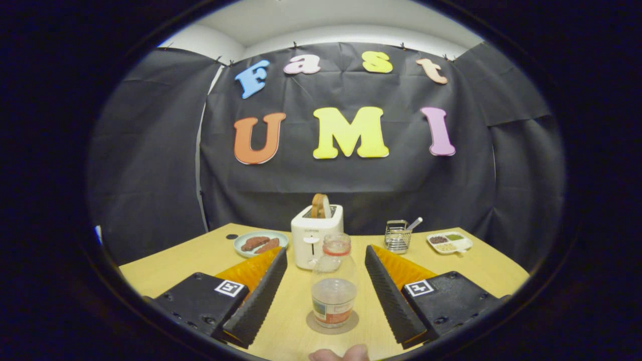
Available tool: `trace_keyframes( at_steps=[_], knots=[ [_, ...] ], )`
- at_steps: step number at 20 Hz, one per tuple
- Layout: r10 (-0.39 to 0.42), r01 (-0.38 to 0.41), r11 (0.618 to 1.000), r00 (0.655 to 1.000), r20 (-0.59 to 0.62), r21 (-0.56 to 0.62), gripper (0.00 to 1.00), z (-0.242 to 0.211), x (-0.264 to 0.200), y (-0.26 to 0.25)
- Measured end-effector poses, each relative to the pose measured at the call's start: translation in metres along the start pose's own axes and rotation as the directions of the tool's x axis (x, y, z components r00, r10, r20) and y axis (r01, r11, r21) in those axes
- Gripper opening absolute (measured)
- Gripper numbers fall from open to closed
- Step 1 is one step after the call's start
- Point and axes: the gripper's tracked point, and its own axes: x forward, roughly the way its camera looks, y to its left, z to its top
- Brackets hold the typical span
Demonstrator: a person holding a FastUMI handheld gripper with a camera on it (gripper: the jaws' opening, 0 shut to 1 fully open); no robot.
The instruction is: Take the bottle from table, then pour the juice into the cup, finally place the bottle on the coaster
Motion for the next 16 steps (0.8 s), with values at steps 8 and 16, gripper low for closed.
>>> trace_keyframes(
  at_steps=[8, 16],
  knots=[
    [-0.123, 0.128, 0.991, 0.982, 0.145, -0.029, 1.00, 0.107, -0.106, -0.001],
    [-0.170, 0.177, 0.984, 0.974, 0.147, -0.036, 1.00, 0.110, -0.202, -0.005]
  ],
)
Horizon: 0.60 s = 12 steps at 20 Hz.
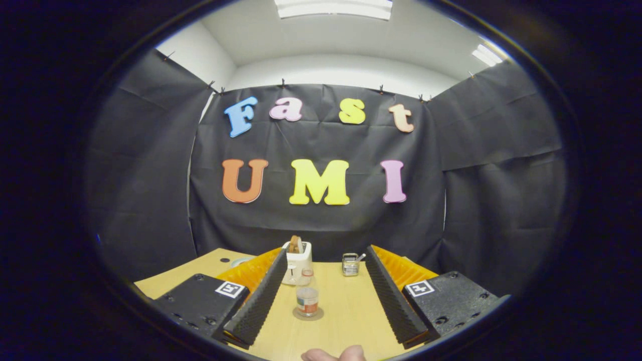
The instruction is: Take the bottle from table, then pour the juice into the cup, finally place the bottle on the coaster
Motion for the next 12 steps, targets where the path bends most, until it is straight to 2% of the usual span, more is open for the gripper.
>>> trace_keyframes(
  at_steps=[6, 12],
  knots=[
    [0.010, -0.009, 1.000, 0.999, 0.039, -0.014, 1.00, 0.013, -0.050, 0.008],
    [0.017, -0.017, 1.000, 0.999, 0.030, -0.011, 1.00, 0.012, -0.053, 0.014]
  ],
)
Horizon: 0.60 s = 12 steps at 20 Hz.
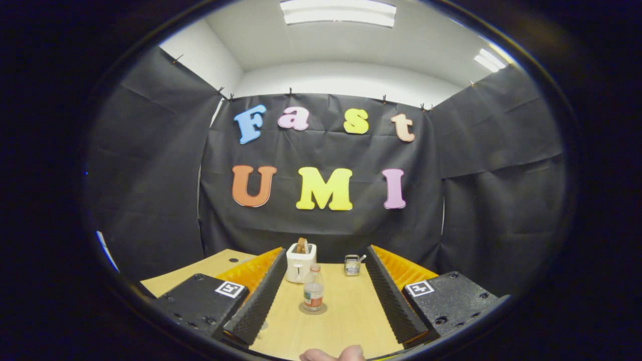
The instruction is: Take the bottle from table, then pour the juice into the cup, finally place the bottle on the coaster
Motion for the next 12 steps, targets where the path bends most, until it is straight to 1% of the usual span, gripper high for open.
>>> trace_keyframes(
  at_steps=[3, 12],
  knots=[
    [-0.026, 0.026, 0.999, 1.000, 0.015, -0.021, 1.00, 0.001, -0.001, -0.006],
    [-0.043, 0.043, 0.999, 0.999, -0.028, 0.006, 1.00, -0.019, 0.003, -0.005]
  ],
)
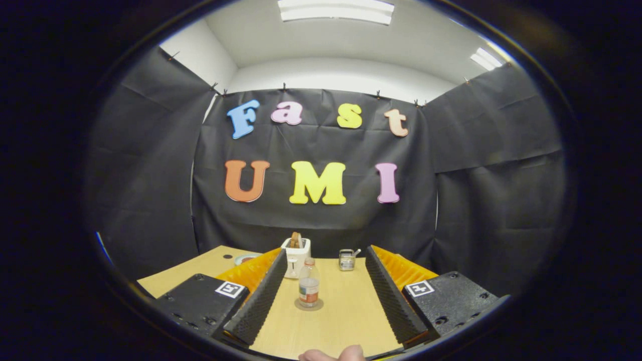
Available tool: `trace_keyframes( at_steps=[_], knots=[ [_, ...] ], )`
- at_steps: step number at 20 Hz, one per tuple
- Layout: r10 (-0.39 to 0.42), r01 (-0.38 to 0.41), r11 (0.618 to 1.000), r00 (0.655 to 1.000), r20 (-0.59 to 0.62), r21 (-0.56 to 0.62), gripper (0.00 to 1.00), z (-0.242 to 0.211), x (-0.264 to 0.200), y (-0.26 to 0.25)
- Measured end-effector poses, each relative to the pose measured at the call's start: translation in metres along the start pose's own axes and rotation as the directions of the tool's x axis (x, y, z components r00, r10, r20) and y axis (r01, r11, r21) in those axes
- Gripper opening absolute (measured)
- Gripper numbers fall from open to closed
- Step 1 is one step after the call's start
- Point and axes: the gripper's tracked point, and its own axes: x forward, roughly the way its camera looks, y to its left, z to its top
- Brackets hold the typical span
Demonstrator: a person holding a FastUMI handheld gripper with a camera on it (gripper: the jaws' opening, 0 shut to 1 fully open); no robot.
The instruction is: Take the bottle from table, then pour the juice into the cup, finally place the bottle on the coaster
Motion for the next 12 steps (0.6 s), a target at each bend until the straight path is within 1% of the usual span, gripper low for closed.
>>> trace_keyframes(
  at_steps=[4, 7, 12],
  knots=[
    [0.001, -0.001, 1.000, 1.000, -0.006, -0.027, 1.00, -0.0012, 0.0027, 0.0043],
    [-0.010, 0.009, 1.000, 1.000, -0.014, -0.014, 1.00, -0.0070, 0.0045, 0.0001],
    [-0.016, 0.016, 1.000, 1.000, 0.022, 0.012, 1.00, 0.0029, 0.0050, -0.0016]
  ],
)
